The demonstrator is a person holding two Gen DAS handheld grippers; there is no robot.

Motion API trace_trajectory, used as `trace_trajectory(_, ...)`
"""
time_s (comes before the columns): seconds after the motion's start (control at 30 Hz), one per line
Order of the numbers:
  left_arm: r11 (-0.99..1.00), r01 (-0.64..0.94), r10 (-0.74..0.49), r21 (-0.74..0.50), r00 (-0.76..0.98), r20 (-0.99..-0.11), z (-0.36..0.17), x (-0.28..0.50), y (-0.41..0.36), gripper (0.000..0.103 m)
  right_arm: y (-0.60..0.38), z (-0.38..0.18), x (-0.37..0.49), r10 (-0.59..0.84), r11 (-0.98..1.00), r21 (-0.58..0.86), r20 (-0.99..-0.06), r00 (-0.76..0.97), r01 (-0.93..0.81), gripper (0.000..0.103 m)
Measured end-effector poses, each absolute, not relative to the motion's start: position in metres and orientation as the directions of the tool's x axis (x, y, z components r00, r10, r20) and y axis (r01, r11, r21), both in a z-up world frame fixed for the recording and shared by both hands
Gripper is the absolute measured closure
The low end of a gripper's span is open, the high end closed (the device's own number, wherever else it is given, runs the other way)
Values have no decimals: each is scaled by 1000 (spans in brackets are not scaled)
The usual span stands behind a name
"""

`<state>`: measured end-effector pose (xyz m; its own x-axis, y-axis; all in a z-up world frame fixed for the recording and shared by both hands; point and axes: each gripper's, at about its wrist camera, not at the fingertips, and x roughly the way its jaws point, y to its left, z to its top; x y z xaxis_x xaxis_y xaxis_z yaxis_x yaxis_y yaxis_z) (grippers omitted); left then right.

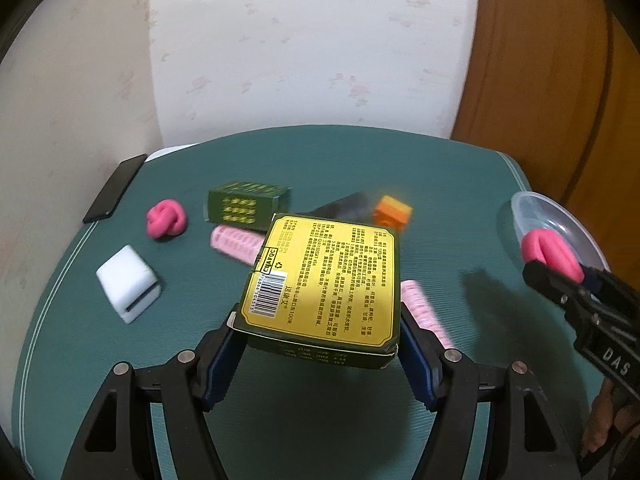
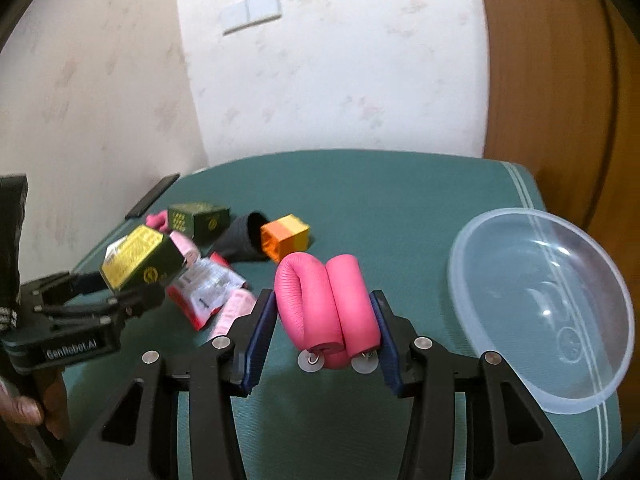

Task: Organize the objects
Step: 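Carry both held items to the clear bowl and open both tools inside it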

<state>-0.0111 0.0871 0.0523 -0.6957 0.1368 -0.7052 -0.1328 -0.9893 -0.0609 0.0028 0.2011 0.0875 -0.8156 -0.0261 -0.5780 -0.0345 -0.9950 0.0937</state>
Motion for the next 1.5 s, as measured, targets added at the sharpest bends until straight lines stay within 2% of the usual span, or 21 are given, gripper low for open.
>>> trace_trajectory(0.27,-974,-222,187,-41,-693,-697,63,-13,133,30,259,102,26,87,-981,99,-540,-837,-166,55)
trace_trajectory(0.63,-934,-357,267,-15,-669,-694,74,-19,205,30,335,103,44,217,-945,88,-550,-806,-314,55)
trace_trajectory(1.03,-881,-474,337,1,-628,-702,83,-30,269,29,384,100,48,265,-915,107,-567,-780,-389,55)
trace_trajectory(1.5,-839,-544,386,-13,-578,-718,74,-44,316,29,397,96,49,278,-896,137,-566,-776,-421,55)
